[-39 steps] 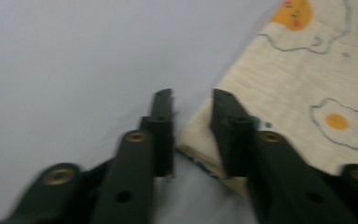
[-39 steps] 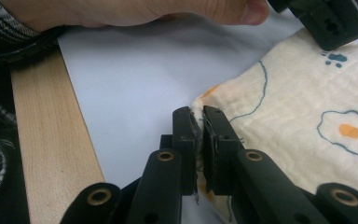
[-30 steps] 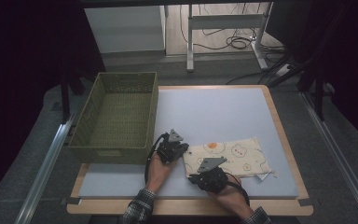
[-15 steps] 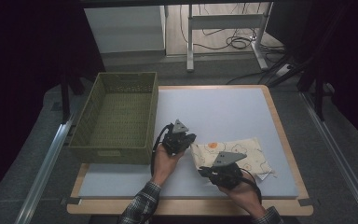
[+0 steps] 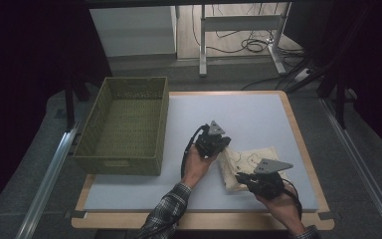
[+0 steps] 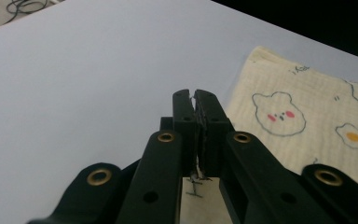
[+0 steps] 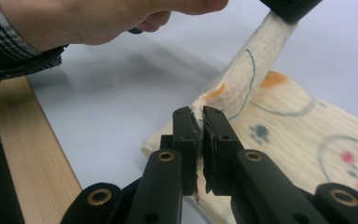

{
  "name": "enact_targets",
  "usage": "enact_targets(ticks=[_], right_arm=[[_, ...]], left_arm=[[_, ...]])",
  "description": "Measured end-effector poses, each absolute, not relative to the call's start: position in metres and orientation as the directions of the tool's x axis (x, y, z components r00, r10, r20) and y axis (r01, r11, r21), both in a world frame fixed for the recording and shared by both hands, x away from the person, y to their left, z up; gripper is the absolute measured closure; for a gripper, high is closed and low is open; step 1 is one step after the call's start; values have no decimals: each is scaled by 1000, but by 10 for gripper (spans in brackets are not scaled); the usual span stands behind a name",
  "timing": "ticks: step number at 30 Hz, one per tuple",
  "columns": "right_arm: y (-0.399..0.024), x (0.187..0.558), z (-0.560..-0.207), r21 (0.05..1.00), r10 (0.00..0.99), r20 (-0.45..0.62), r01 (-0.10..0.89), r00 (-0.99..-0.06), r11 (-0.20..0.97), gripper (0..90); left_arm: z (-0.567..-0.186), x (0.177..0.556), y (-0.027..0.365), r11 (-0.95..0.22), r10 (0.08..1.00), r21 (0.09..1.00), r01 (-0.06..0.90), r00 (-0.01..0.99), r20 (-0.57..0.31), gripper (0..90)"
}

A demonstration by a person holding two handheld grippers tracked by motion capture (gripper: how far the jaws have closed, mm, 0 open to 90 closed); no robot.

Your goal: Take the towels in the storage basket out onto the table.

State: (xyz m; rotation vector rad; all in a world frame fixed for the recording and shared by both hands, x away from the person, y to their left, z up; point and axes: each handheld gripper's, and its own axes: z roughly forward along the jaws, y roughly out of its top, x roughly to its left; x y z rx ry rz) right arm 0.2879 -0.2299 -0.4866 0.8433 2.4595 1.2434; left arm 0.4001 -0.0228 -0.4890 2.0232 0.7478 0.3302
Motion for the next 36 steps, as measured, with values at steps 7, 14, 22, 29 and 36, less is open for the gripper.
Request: enact_targets(ticks=[7,14,22,29,36], right_arm=[[-257,288,-486,805,645,42,408,-763,430,844],[-282,288,-489,801,687,51,440,-725,405,844],[-307,289,-491,797,731,63,475,-679,373,844],[-323,288,-491,797,756,64,489,-652,355,844],[-337,291,-497,789,776,81,516,-625,333,843]], left_arm=[[-490,409,-50,-419,587,838,349,808,-43,879],[-492,416,-78,-458,547,831,317,837,-18,880],[-488,424,-110,-493,513,825,274,858,21,877],[-488,430,-134,-515,491,817,260,870,33,877],[-493,434,-153,-538,479,802,260,877,38,876]])
